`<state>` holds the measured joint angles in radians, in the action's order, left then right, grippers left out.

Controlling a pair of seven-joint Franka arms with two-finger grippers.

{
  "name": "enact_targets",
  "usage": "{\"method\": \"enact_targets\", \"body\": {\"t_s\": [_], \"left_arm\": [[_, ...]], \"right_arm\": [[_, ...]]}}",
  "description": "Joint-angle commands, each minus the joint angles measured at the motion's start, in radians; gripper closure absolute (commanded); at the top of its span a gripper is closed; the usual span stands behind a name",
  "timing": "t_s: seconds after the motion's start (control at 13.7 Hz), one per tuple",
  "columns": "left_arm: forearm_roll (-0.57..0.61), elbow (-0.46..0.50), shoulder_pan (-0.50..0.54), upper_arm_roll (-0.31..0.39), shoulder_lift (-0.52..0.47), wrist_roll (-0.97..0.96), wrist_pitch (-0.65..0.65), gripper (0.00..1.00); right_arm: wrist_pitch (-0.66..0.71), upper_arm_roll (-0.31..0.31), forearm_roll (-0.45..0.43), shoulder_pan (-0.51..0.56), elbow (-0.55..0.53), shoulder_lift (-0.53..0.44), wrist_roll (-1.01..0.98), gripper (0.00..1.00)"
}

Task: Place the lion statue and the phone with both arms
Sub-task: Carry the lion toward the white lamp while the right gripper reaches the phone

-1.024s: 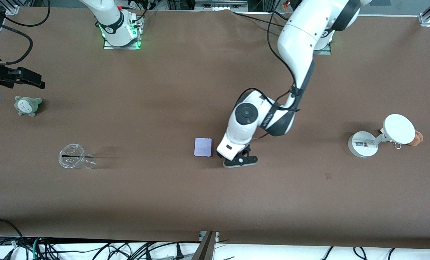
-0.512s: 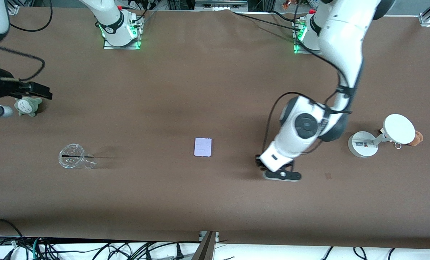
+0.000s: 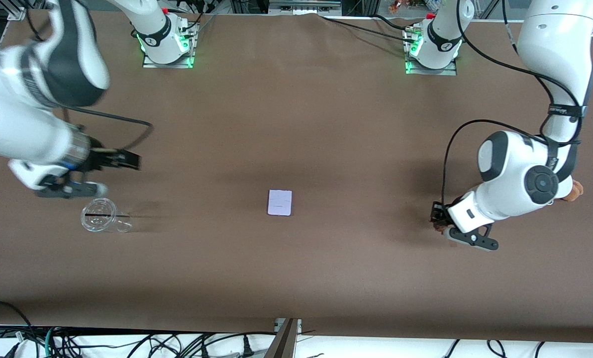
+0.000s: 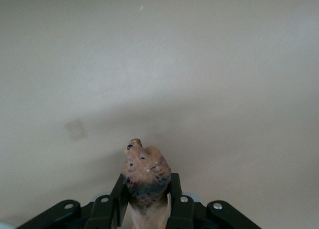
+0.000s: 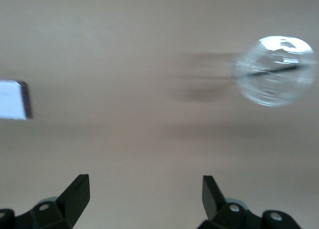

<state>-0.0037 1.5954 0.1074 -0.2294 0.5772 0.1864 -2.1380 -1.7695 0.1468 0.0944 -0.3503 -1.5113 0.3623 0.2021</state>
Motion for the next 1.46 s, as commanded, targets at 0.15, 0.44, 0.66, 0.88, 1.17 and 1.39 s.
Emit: {"method": "enact_targets", "body": {"t_s": [0.15, 0.44, 0.66, 0.88, 1.17, 1.39], "left_arm": [[0.148, 0.067, 0.077, -0.010, -0.005, 0.062, -0.034, 1.00], [0.191, 0.072, 0.090, -0.007, 0.052, 0.019, -0.083, 1.00], [0.191, 0.072, 0.089, -0.005, 0.069, -0.048, -0.086, 1.00], [0.191, 0.072, 0.090, -0.005, 0.084, -0.065, -0.086, 1.00], [0.191, 0.072, 0.092, -0.005, 0.095, -0.065, -0.083, 1.00], [0.192, 0.072, 0.094, -0.007, 0.104, -0.065, -0.074, 0.79]], "right_arm": [[-0.325, 0.011, 0.027, -0.246, 0.052, 0.235, 0.320, 0.00], [-0.533, 0.013, 0.019, -0.367, 0.102, 0.400, 0.479, 0.00], [-0.625, 0.016, 0.016, -0.415, 0.102, 0.463, 0.563, 0.00], [-0.645, 0.016, 0.015, -0.429, 0.102, 0.491, 0.574, 0.00], [-0.697, 0.017, 0.013, -0.444, 0.102, 0.524, 0.574, 0.00], [-0.723, 0.017, 0.004, -0.453, 0.102, 0.543, 0.573, 0.00]]}}
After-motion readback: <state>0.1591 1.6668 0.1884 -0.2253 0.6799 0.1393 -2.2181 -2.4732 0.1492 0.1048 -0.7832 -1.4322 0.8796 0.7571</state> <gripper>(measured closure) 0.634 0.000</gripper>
